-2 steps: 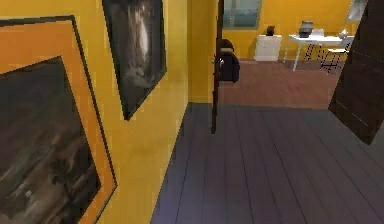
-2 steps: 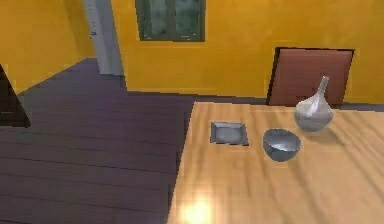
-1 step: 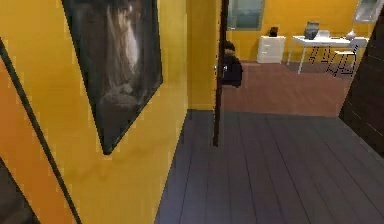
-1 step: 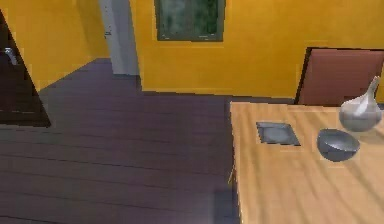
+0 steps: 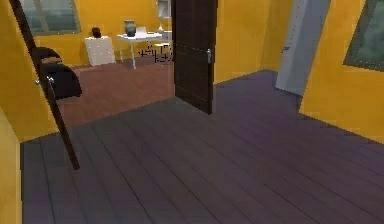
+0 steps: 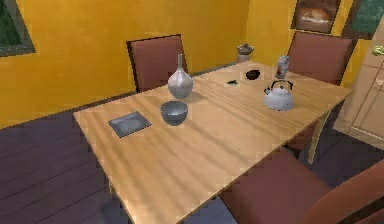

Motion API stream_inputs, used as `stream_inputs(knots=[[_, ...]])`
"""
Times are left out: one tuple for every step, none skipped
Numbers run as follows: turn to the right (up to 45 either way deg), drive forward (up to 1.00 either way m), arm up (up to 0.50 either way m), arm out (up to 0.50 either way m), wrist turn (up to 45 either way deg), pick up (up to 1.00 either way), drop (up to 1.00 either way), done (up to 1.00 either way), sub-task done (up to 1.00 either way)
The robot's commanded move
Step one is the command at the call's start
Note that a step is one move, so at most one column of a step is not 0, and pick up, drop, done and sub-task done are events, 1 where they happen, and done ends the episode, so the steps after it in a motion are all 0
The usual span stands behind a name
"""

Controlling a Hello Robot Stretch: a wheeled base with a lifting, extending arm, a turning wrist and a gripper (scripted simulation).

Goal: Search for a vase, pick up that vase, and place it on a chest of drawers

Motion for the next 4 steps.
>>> stream_inputs(knots=[[27.0,0.00,0.00,0.00,0.0,0.00,0.00,0.00,0.00],[0.0,0.90,0.00,0.00,0.0,0.00,0.00,0.00,0.00],[45.0,0.00,0.00,0.00,0.0,0.00,0.00,0.00,0.00],[45.0,0.00,0.00,0.00,0.0,0.00,0.00,0.00,0.00]])
